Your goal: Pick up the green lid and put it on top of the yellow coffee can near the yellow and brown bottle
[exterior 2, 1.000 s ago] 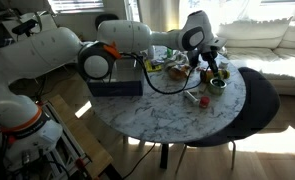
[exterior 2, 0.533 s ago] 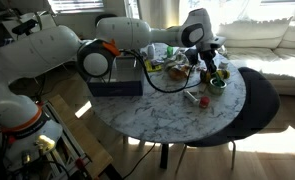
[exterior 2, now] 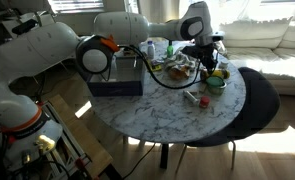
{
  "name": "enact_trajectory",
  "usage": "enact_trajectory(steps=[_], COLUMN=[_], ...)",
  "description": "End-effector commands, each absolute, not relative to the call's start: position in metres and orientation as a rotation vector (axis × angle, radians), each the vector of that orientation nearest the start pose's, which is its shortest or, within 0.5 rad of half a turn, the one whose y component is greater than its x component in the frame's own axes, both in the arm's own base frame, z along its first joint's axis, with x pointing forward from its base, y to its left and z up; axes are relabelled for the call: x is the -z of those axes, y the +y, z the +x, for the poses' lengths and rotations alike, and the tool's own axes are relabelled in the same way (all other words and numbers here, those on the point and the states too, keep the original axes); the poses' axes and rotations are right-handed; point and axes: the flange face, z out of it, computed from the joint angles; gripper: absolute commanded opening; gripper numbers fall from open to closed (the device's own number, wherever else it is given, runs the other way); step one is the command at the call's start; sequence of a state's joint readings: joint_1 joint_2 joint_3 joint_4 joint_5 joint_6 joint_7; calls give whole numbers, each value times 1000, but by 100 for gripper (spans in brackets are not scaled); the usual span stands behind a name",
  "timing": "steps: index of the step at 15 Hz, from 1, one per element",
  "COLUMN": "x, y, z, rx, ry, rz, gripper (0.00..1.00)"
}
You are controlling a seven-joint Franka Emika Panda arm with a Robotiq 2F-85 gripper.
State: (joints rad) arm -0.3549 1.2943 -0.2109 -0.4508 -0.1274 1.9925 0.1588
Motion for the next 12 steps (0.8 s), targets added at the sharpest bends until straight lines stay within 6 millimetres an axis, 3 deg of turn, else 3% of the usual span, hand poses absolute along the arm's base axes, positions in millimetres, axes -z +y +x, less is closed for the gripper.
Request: enact_trajectory(steps=[1, 5, 6, 7, 12], x=[-287, -293, -297, -301, -330], y=[-350, -353, -354, -355, -367], z=[753, 753, 753, 753, 748], rx=[304, 319, 321, 329, 346], ry=[535, 431, 393, 340, -37], rz=[-3400, -3440, -3439, -3430, -3445], gripper=[0, 0, 26, 27, 62])
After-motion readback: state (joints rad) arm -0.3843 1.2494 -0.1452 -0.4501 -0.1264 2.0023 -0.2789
